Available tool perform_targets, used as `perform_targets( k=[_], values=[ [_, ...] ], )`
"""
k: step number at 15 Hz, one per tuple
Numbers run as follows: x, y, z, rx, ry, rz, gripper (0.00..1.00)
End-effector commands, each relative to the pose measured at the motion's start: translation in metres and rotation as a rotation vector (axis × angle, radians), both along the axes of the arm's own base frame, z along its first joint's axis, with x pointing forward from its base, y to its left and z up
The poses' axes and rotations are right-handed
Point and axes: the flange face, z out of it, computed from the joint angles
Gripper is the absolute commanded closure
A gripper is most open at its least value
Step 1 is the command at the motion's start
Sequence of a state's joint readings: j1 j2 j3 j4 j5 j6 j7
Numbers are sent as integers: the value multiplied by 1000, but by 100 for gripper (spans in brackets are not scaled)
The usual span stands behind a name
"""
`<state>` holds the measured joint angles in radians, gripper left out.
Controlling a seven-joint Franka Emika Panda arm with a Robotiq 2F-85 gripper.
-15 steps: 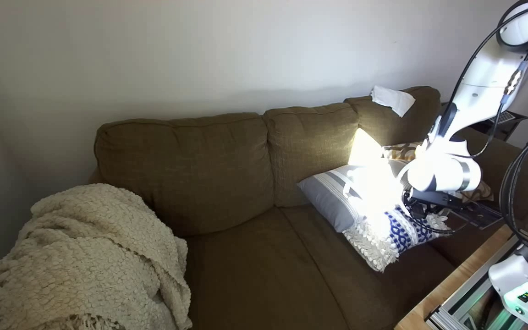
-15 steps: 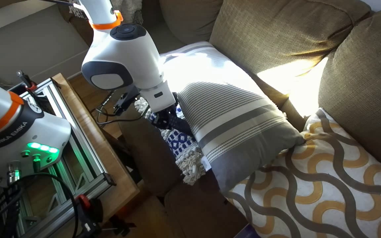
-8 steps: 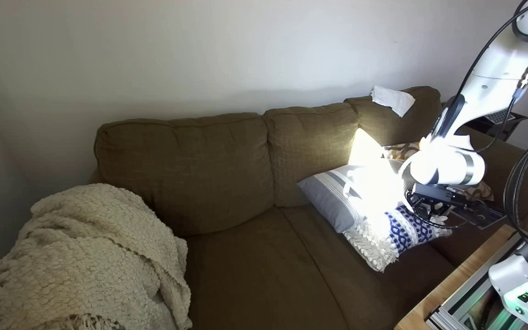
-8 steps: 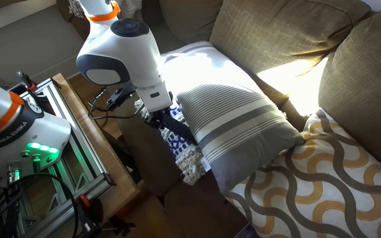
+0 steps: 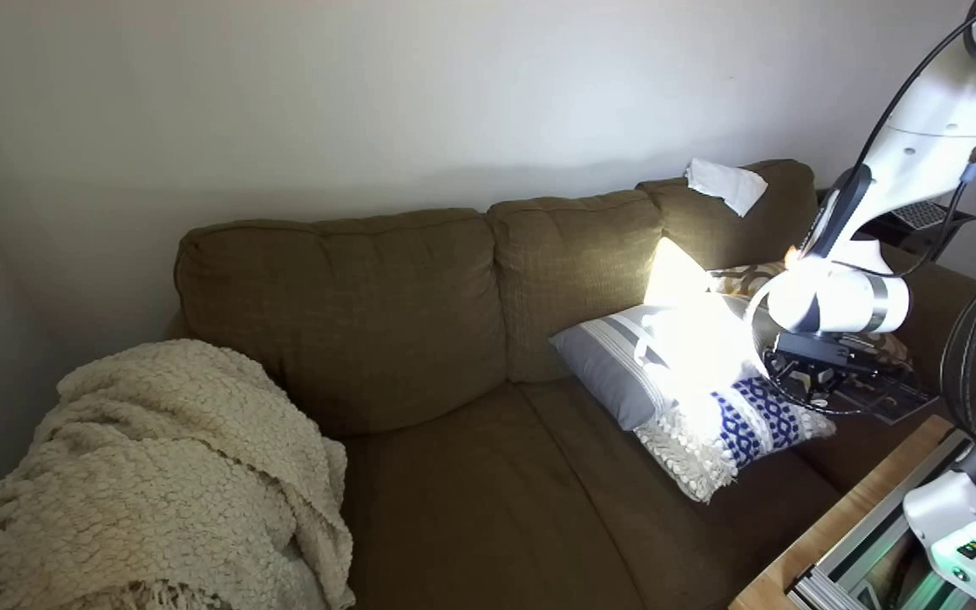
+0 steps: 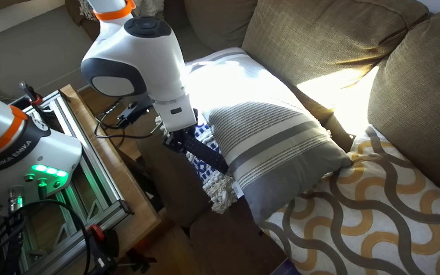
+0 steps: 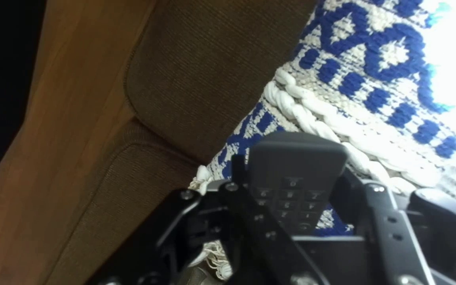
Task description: Put the remote on top of the pillows
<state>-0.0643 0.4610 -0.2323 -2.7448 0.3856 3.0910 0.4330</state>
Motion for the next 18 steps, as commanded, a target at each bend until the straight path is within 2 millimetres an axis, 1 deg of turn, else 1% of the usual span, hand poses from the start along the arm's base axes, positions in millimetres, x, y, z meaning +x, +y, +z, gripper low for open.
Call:
perform_targets(
  k=[1,4,8,18],
  values=[
    [-3,-3,4,19,57,-9,74],
    [-10,-2,6,20,96,-11,74],
    [-9,-3,11,4,144,-2,74],
    [-2,0,48,-67,257,52,74]
  ],
)
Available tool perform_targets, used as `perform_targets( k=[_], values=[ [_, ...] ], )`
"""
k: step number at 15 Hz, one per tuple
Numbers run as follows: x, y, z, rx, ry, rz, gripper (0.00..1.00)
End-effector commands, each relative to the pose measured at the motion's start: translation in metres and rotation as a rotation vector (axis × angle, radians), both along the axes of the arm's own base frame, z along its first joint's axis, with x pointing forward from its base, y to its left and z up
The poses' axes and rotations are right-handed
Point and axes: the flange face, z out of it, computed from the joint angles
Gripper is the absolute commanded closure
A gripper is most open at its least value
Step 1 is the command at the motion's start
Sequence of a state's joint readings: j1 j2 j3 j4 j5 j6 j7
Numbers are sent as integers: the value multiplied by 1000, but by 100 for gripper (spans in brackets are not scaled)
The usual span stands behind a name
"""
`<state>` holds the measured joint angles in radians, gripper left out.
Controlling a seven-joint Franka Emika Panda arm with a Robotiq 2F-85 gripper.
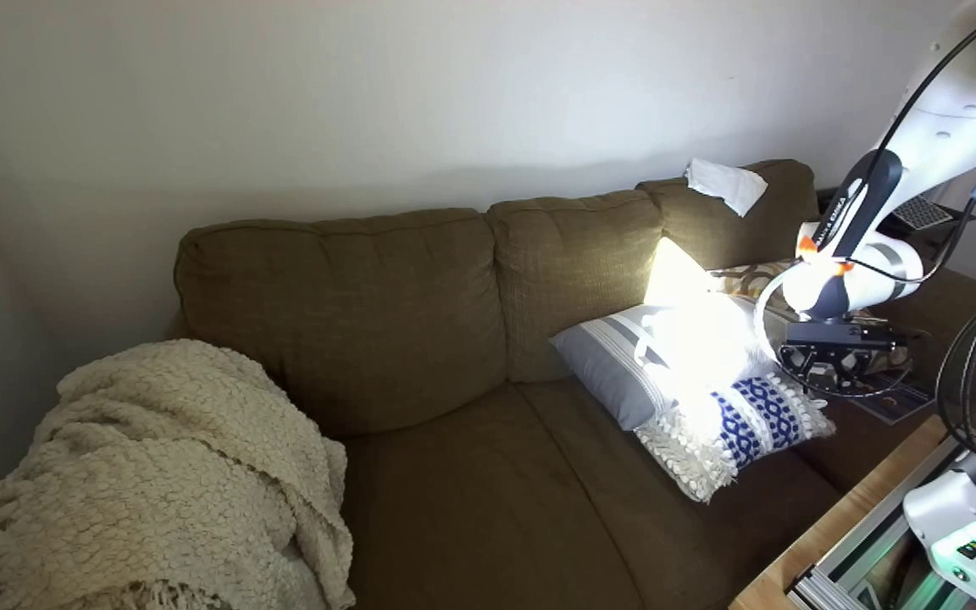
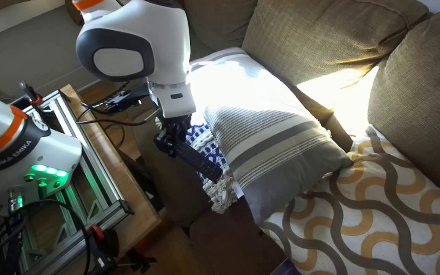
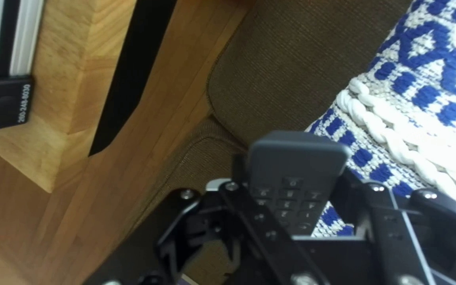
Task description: Put the remote on top of the pillows
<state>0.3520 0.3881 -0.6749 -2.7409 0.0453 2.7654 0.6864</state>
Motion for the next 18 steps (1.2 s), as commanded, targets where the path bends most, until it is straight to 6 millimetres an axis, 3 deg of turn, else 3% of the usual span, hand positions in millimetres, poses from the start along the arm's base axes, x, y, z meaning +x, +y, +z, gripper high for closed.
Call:
perform_targets(
  k=[1,10,18],
  values=[
    [-4,5,21,-14,56,16,74],
    [-11,23,71,-200,215,182,74],
    [17,48,105,-288,112,516,74]
  ],
)
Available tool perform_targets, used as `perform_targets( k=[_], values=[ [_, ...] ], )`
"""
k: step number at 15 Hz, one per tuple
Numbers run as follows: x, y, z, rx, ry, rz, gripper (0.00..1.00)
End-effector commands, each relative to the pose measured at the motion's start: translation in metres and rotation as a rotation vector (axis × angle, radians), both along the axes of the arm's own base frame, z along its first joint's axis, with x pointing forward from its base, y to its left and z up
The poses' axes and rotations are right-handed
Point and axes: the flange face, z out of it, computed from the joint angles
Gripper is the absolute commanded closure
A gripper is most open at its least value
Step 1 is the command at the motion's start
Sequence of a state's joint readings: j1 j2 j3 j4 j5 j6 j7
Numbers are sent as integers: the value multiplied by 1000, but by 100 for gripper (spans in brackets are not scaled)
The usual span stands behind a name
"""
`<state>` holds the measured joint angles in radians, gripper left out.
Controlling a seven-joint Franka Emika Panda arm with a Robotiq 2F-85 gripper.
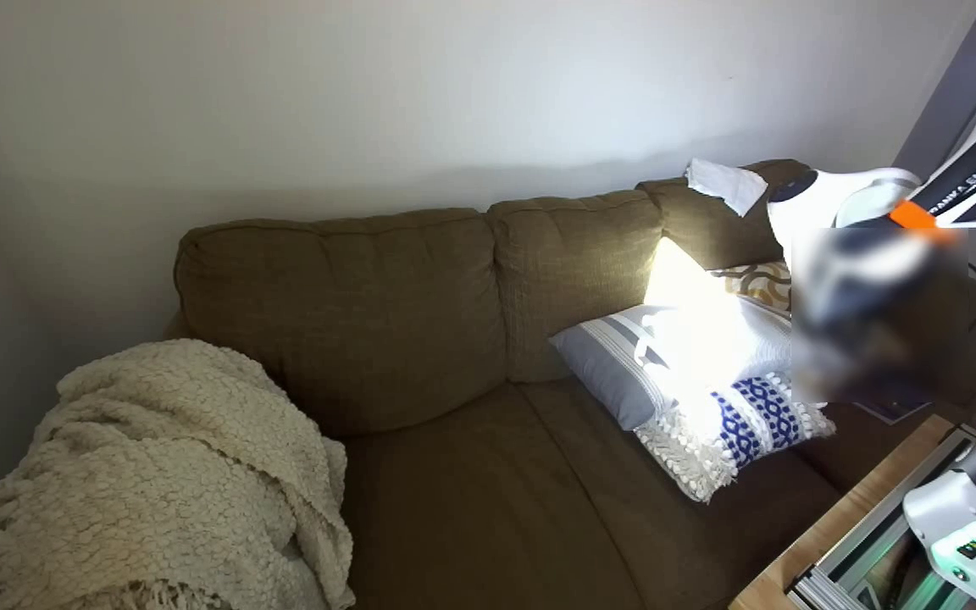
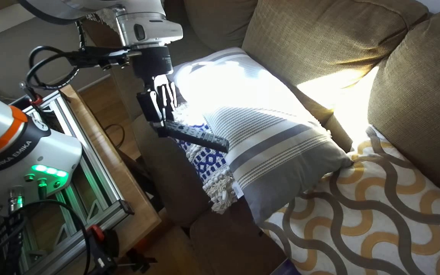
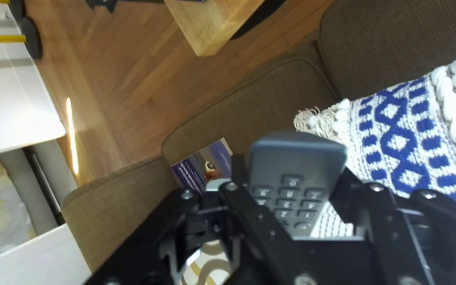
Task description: Put the remote on top of the pillows
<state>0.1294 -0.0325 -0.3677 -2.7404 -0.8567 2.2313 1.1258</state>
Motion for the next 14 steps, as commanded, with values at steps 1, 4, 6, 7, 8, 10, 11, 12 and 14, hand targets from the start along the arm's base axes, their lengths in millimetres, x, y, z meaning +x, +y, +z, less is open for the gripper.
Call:
perform_targets(
  k=[1,4,6,7,8,10,11,12,14],
  values=[
    [8,1,13,28,-63,144,74],
    [17,-2,13,86,-115,288,74],
    [24,-10,11,142,-158,371,74],
    [24,-14,10,169,-179,405,74],
    [25,-18,10,192,-199,446,74],
    [23,-24,9,227,-231,523,74],
    [21,-27,7,251,-248,552,74],
    [19,-31,6,271,-266,574,74],
    [14,-40,0,320,-296,577,74]
  ],
)
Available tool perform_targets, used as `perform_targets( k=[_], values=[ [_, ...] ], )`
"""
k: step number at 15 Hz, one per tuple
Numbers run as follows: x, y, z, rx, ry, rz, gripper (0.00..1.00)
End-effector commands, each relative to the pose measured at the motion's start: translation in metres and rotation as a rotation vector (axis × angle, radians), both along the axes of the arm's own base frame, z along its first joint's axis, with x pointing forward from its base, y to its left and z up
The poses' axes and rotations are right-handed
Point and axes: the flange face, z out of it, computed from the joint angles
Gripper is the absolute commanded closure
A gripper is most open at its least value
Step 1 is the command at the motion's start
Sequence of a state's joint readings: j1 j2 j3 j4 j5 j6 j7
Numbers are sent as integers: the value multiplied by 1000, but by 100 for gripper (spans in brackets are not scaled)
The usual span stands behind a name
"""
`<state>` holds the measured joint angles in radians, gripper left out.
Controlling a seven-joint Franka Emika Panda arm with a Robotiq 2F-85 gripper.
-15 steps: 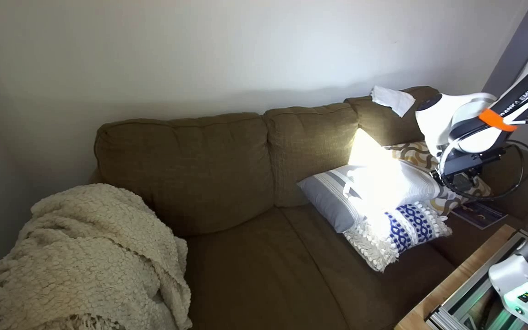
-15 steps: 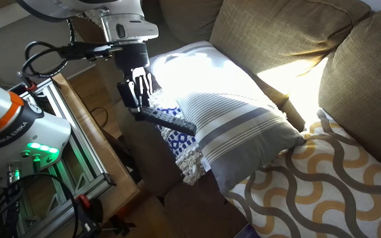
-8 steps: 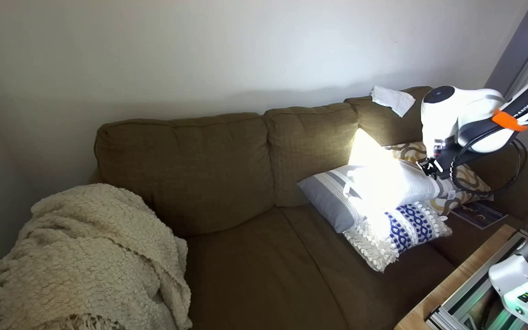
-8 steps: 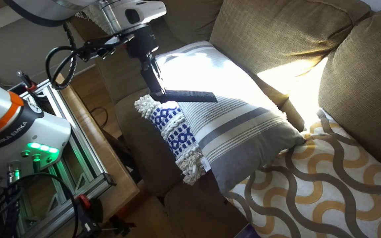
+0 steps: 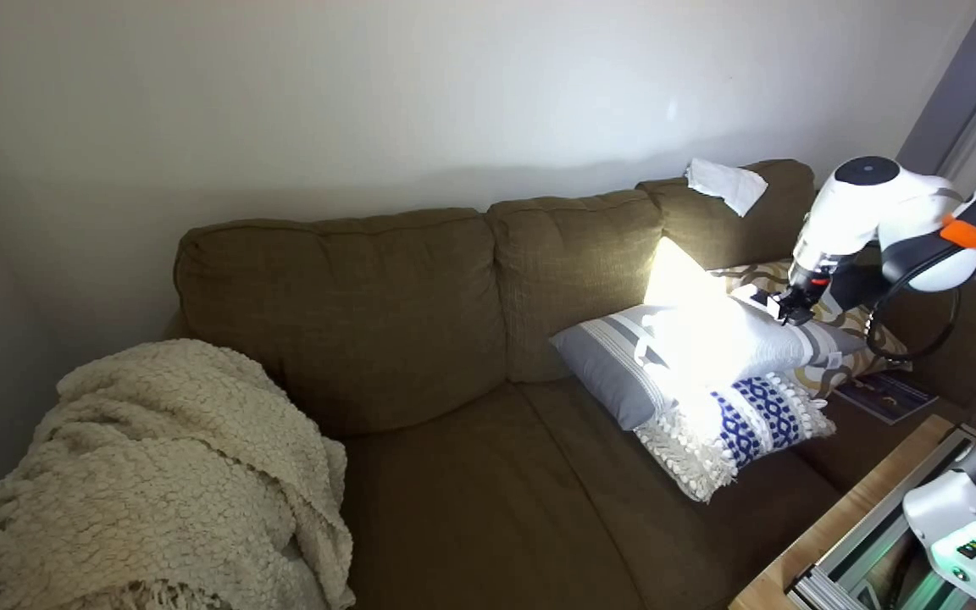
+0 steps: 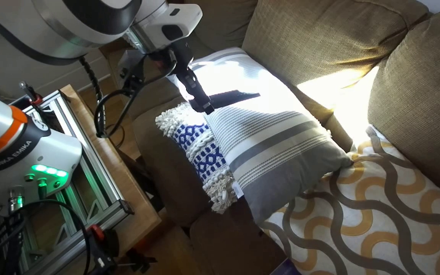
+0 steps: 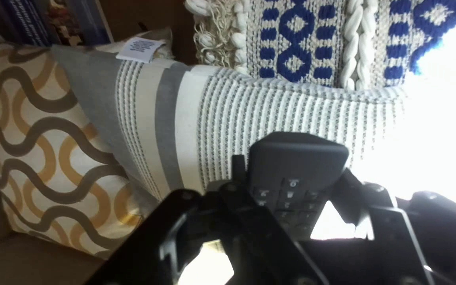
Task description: Put the remote on top of the pillows
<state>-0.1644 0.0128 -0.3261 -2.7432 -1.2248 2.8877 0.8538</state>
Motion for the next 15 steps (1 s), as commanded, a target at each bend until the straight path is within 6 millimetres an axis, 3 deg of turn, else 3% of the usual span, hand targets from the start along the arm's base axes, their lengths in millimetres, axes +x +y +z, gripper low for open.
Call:
perform_targets(
  k=[1,5,11,15],
  values=[
    [-11,-20,-9,73,-22,43,74],
    [-13,-37,-15,107,-38,78,74],
    [0,-59,-17,129,-91,106,74],
    [9,-68,-34,166,-113,113,74]
  ],
)
